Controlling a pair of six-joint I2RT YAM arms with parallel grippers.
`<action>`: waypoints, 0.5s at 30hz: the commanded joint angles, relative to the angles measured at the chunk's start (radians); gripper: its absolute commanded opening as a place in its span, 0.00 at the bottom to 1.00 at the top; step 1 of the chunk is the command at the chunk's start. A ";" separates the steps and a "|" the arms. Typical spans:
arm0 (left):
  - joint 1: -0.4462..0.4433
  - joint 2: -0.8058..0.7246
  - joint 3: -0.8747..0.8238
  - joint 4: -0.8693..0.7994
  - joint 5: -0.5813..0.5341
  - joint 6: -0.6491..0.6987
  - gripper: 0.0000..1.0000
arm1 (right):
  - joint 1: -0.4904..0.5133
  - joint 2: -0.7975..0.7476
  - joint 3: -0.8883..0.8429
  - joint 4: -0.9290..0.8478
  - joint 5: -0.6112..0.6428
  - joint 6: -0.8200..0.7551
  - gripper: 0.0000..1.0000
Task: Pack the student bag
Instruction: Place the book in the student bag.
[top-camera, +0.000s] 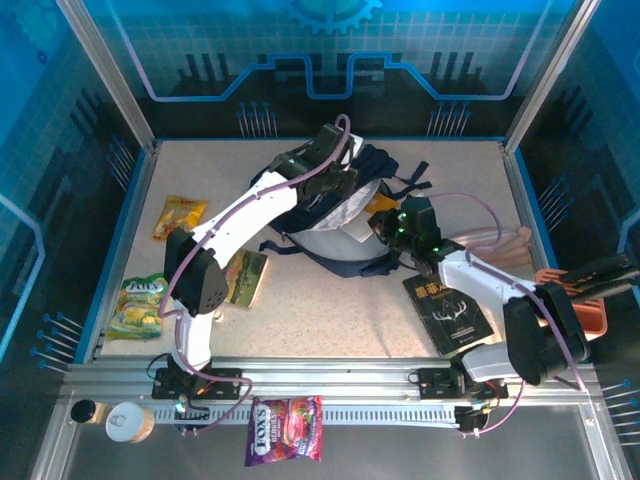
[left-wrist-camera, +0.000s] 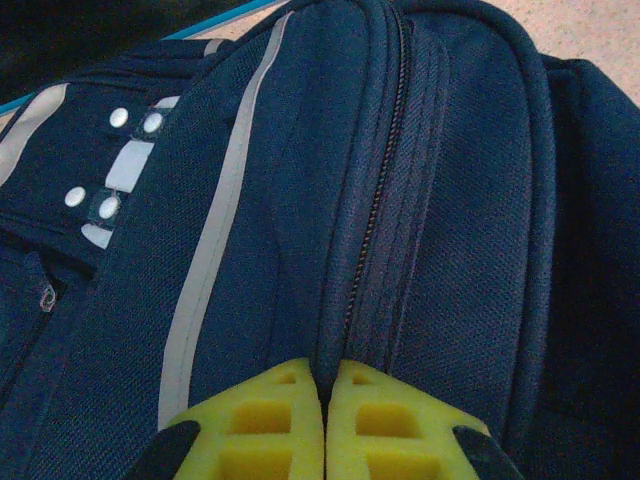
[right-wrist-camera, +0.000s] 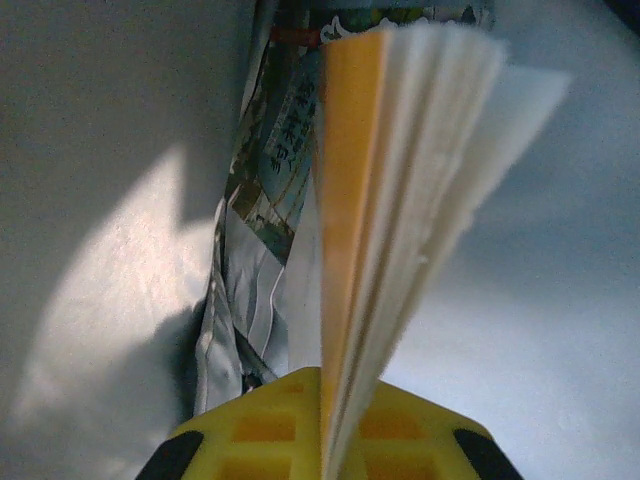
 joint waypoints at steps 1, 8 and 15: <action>0.020 -0.100 0.002 0.131 0.067 -0.059 0.00 | 0.036 0.070 0.029 0.047 0.142 0.073 0.00; 0.056 -0.118 -0.012 0.171 0.159 -0.106 0.00 | 0.050 0.241 0.121 0.095 0.147 0.105 0.00; 0.084 -0.136 -0.045 0.207 0.189 -0.153 0.00 | 0.060 0.410 0.287 0.094 0.037 0.074 0.02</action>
